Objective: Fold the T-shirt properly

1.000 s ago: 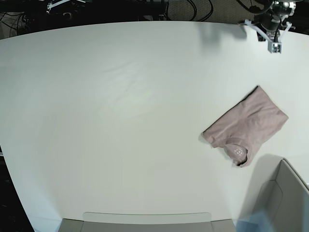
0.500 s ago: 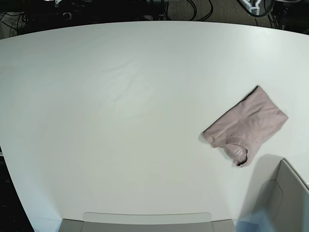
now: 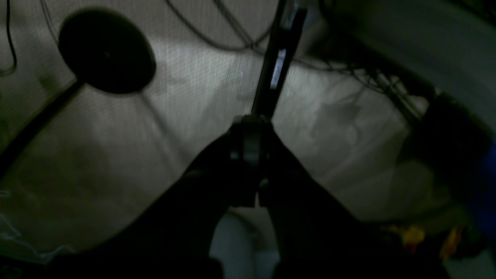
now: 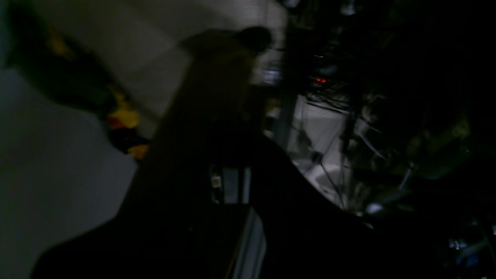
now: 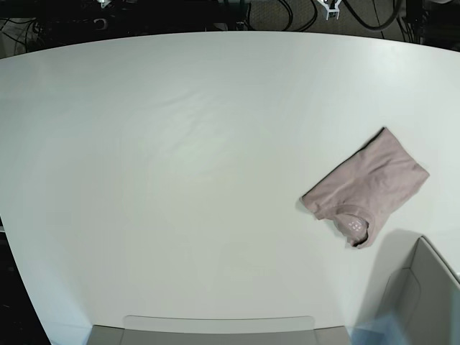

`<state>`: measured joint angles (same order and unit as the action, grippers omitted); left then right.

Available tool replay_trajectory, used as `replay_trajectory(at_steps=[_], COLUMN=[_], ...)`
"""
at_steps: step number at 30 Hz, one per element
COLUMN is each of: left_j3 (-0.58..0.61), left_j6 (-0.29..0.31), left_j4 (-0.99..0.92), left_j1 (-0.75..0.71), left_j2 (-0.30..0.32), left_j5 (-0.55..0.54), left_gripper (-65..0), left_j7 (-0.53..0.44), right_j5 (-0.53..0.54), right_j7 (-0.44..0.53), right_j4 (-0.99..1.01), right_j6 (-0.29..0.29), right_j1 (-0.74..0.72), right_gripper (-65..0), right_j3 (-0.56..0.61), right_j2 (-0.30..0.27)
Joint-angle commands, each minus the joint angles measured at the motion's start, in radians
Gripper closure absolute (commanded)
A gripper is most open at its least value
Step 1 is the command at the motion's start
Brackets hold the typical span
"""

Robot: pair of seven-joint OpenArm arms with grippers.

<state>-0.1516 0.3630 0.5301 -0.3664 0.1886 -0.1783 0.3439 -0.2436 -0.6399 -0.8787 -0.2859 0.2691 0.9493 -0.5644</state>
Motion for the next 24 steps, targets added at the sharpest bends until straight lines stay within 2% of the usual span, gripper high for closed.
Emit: replay_trajectory(at_steps=[1,6,10,13,18,21,24], left_j3=[-0.001,-0.001,-0.001,-0.003,-0.004,-0.003,-0.003], left_j6=[0.001,0.001,0.001,0.001,0.001,0.001,0.001], left_j4=[-0.021,-0.110,-0.110,-0.112,-0.112,-0.113,-0.113], left_j1=[0.000,0.048,0.051,0.054,0.057,0.093,0.103], left_j2=[0.009,0.009,0.002,-0.002,-0.036,-0.062,-0.088], left_j5=[0.001,0.001,0.001,0.001,0.001,0.001,0.001], left_gripper=[0.0,0.0,0.0,0.0,0.0,0.0,0.0], left_j7=[-0.035,-0.191,-0.214,-0.214,-0.214,-0.214,-0.208], right_j5=[0.005,0.005,0.005,0.005,0.005,0.003,-0.001], right_j7=[0.009,0.107,0.159,0.219,0.228,0.234,0.228], right_j4=[0.046,0.232,0.264,0.270,0.272,0.300,0.393], right_j6=[0.007,0.104,0.110,0.109,0.109,0.109,0.109], right_j1=[-0.021,-0.126,-0.147,-0.159,-0.189,-0.199,-0.215], right_gripper=[0.0,0.0,0.0,0.0,0.0,0.0,0.0], right_j3=[0.029,0.158,0.178,0.176,0.175,0.172,0.176], right_j2=[-0.001,0.093,0.129,0.131,0.137,0.177,0.241])
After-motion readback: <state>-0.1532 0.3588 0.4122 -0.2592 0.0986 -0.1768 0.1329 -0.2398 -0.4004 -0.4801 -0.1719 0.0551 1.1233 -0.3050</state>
